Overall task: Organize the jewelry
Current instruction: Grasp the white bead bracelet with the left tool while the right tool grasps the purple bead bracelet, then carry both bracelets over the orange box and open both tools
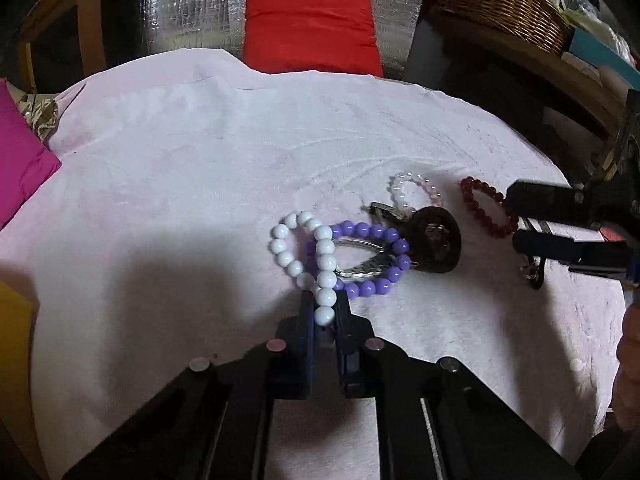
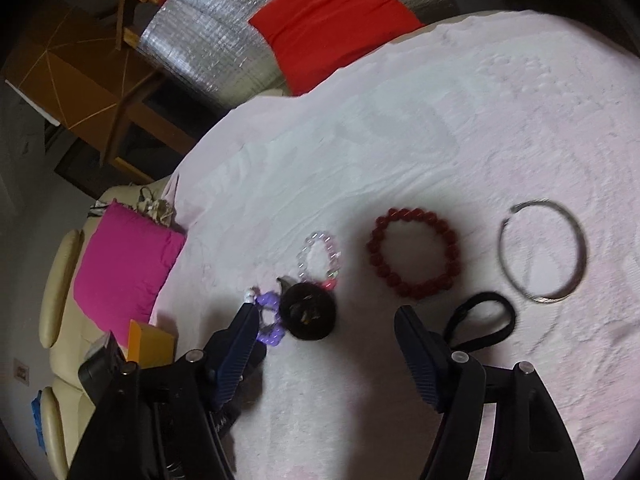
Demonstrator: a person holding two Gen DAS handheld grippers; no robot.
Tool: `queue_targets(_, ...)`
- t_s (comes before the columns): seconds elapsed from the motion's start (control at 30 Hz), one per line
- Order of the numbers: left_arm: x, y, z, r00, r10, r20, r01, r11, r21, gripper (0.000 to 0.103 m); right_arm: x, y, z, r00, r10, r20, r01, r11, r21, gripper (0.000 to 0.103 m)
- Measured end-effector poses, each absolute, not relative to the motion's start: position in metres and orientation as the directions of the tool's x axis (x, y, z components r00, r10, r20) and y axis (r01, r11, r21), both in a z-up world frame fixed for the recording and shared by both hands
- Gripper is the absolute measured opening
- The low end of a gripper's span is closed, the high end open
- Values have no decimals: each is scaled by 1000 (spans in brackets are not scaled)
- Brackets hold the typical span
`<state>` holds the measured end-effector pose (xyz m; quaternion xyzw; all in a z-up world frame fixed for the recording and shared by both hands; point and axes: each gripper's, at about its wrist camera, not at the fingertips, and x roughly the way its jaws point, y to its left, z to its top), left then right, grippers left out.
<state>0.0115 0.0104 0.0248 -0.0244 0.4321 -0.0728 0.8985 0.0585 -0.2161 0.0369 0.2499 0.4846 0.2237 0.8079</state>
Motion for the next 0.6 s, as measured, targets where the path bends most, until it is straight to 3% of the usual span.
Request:
queue_targets(0.23, -2, 34, 43, 659, -172, -732, 79, 984, -161, 10, 55, -180, 25, 333, 691, -641, -150, 710, 688, 55)
queue_targets(0.43, -9, 49, 46, 662, -165, -731, 57, 984, -170, 10, 62, -155, 5, 313, 684, -659, -76, 710, 701, 53)
queue_targets(0.57, -13, 57, 46, 666, -157, -729, 50, 985, -167, 9, 69, -149, -1, 351, 659, -665, -47, 722, 690, 39)
queue_targets(0.6, -14, 59, 47, 667, -158, -728, 48, 984, -169, 10, 70, -148, -2, 356, 653, -669, -43, 726, 686, 31)
